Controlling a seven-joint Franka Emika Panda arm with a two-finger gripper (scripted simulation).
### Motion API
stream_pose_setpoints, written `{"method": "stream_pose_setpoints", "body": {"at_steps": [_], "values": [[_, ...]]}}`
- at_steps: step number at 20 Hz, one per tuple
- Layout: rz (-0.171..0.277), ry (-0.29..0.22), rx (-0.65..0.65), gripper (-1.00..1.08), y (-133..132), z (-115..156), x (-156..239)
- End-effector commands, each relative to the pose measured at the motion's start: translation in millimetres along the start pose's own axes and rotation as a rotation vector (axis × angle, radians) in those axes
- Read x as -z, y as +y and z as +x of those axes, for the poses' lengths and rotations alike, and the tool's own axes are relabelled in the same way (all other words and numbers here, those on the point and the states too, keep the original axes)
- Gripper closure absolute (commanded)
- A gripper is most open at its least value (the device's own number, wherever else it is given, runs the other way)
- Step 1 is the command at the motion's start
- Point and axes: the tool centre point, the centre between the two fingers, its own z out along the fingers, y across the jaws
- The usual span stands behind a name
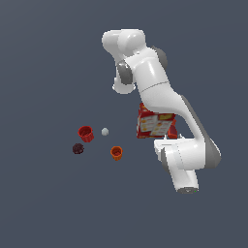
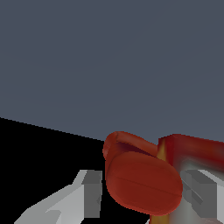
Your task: Pick up a designated object from a clutter of objects.
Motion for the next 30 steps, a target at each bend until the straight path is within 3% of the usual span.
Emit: {"method": "stream_pose_setpoints", "body": {"at_steps": [1,12,30], "values": [[-0.004,0.007,0.003,1.08,1,-3,3],[-0.07,0.108,0.066,1.08,13,-43,40],[-0.285,0.432,0.267,1.08,56,-189,135]]}}
